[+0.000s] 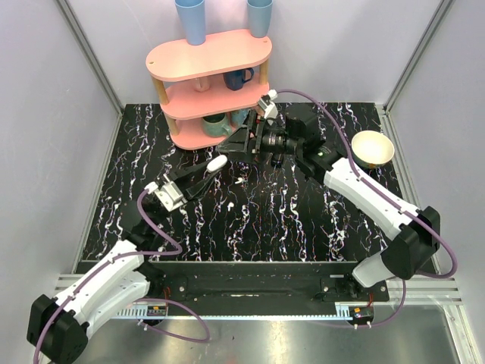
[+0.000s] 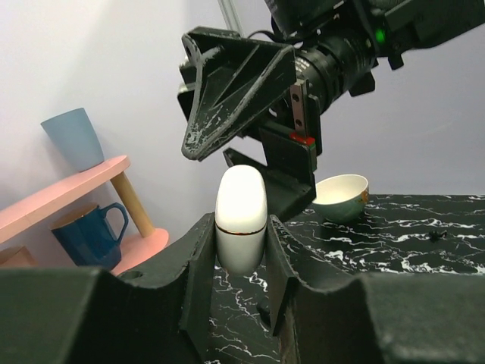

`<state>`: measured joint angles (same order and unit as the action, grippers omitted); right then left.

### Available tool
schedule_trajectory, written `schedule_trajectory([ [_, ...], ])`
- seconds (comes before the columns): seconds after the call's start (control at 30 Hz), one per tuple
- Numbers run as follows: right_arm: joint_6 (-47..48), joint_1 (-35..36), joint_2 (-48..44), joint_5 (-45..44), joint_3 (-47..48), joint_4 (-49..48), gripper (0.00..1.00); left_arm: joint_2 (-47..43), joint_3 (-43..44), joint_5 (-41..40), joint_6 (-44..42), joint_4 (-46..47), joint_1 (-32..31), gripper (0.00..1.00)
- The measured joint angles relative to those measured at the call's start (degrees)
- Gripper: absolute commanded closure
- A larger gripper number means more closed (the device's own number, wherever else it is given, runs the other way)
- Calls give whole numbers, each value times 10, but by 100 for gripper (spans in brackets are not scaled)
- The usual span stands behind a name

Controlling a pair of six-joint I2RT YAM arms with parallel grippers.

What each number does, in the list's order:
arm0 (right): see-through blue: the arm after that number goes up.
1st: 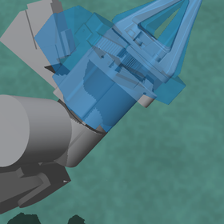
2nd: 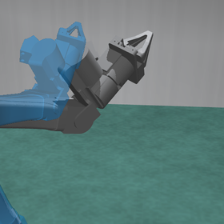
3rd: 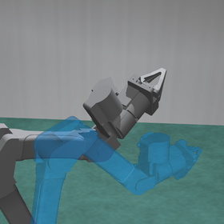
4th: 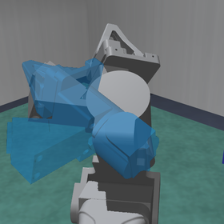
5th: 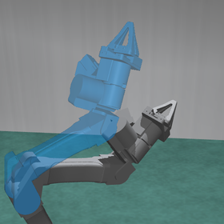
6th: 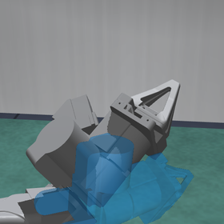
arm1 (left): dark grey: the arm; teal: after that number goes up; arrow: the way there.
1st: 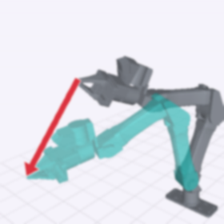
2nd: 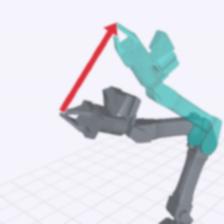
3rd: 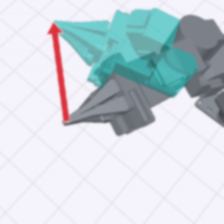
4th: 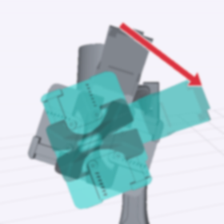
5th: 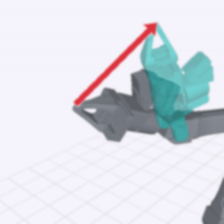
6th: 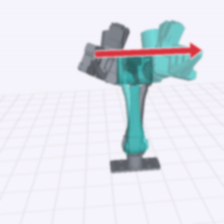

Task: Insert the wireless bluetooth earbuds into the charging case
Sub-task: Pass from the left arm to the right

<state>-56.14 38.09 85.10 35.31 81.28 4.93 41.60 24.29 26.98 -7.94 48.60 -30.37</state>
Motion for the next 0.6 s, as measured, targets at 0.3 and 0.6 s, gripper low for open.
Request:
schedule_trajectory([
  [0.3,-82,1,12,66,-35,-121,17,28,0,-19,20,57,0,100],
  [0.6,-106,1,12,102,-49,-193,22,47,0,-32,55,85,0,100],
])
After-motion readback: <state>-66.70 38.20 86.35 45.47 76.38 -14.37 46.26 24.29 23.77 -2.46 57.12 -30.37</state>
